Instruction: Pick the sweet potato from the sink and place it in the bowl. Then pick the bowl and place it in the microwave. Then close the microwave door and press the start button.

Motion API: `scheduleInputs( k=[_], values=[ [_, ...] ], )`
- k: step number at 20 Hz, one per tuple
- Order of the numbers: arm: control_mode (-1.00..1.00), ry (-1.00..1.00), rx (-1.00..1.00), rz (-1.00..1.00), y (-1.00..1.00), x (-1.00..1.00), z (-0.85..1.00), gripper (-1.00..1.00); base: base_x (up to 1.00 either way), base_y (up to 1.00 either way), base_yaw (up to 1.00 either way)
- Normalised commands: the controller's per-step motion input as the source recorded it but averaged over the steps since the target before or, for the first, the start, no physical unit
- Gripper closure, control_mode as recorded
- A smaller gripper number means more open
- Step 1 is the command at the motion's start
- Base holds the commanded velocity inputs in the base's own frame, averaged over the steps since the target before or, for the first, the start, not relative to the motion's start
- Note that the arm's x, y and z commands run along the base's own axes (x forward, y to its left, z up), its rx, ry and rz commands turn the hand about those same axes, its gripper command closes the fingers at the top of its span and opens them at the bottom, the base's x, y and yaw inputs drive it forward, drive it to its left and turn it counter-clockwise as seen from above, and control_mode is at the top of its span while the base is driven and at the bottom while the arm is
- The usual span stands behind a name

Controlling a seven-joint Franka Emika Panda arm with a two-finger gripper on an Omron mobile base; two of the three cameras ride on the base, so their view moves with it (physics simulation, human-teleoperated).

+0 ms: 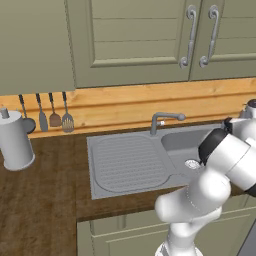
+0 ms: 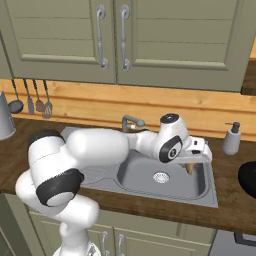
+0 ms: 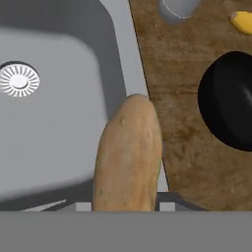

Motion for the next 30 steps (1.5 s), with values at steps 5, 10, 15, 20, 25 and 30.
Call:
scheduleInputs(
  k=[5,10,15,20,25,30],
  values=[
    [-1.0,-0.01,-0.08,-0.09,-0.68,-0.07,0.16,1.0,0.0,0.0,0.0],
    [-1.0,-0.16,-0.01,-0.04,-0.61,-0.03,0.17,1.0,0.0,0.0,0.0],
    [-1.0,-0.14,0.02,0.0,-0.55,0.0,0.31,1.0,0.0,0.0,0.0],
    [-1.0,-0.11,0.03,0.0,-0.46,0.0,0.2,1.0,0.0,0.0,0.0],
    [-1.0,-0.05,0.04,0.0,-0.57,0.0,0.08,1.0,0.0,0.0,0.0],
    [-1.0,-0.02,0.01,0.0,-0.44,0.0,0.0,1.0,0.0,0.0,0.0]
  ],
)
